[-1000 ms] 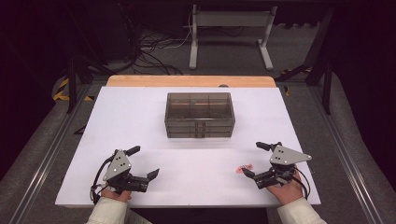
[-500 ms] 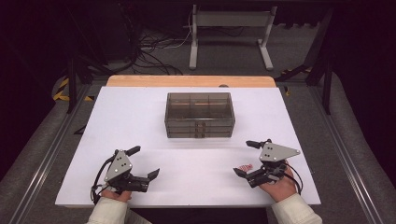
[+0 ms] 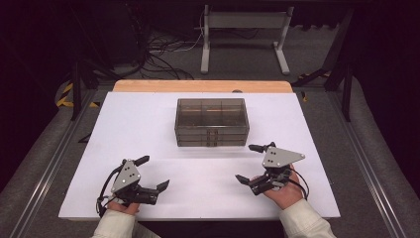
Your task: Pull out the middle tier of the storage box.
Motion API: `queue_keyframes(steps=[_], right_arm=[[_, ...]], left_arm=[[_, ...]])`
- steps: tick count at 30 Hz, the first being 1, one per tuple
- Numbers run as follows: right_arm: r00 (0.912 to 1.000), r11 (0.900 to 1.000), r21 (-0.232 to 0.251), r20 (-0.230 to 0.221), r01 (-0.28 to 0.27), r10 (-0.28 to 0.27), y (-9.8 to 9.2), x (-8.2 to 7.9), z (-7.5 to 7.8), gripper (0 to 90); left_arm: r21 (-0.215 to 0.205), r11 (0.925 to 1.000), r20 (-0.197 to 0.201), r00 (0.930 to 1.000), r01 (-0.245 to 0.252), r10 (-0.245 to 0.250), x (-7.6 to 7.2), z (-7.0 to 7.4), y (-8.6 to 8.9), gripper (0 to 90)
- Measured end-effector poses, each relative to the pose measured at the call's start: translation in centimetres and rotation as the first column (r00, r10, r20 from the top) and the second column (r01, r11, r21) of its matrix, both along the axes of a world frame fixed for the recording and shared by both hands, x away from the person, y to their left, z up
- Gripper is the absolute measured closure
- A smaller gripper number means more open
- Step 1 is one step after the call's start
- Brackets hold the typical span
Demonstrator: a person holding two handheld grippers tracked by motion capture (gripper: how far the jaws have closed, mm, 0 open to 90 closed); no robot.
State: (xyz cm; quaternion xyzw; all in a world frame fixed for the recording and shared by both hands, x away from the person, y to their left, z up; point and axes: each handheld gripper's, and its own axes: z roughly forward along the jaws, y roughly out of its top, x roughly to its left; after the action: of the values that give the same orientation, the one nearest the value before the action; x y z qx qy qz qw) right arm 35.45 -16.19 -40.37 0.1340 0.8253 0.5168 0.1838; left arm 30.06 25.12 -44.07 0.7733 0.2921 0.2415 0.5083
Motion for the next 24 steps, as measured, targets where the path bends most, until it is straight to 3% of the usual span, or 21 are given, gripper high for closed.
queue_keyframes(steps=[24], right_arm=[[0.9967,0.995,-0.06,0.01,-0.08,0.08,4.0,1.0,0.3,0.1]], left_arm=[[0.004,1.0,-0.003,1.0,0.002,-0.002,0.1,0.0,-0.1,0.6]])
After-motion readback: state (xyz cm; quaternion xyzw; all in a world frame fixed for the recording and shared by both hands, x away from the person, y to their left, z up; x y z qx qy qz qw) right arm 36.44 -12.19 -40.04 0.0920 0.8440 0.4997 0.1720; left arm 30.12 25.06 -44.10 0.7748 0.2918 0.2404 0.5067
